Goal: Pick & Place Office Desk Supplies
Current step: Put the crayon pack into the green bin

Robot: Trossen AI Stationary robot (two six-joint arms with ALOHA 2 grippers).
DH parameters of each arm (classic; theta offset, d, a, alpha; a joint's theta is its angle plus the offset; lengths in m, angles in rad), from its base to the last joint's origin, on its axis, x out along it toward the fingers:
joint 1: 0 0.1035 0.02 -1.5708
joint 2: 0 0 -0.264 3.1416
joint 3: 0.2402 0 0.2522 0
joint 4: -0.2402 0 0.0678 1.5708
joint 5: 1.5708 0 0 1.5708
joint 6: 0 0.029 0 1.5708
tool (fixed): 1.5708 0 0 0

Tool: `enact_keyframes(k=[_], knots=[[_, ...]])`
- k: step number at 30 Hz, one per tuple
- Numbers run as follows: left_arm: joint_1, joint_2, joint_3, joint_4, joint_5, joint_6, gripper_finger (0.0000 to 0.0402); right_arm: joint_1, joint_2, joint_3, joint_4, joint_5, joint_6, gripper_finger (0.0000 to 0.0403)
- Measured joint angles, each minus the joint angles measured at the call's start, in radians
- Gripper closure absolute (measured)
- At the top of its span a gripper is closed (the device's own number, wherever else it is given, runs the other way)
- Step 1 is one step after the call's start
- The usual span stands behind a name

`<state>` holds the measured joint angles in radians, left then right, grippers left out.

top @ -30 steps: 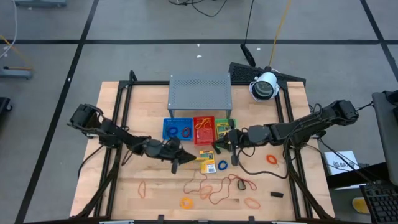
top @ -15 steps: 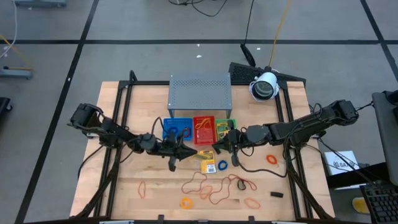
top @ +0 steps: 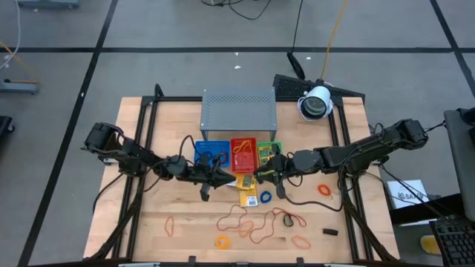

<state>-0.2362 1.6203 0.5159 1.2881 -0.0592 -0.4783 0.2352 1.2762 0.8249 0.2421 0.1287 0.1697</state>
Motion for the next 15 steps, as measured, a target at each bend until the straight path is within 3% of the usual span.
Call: enact_keyframes(k=[6,15], knots=[[-0.013,0.0,0.0,-0.015,0.007,0.039,0.0379,0.0,0.0,0.0,0.025,0.0,-0.036,0.0281],[-0.038,0.0,0.0,-0.007,0.059,0.034,0.0351,0.0,0.0,0.0,0.029,0.0,-0.059,0.0291]])
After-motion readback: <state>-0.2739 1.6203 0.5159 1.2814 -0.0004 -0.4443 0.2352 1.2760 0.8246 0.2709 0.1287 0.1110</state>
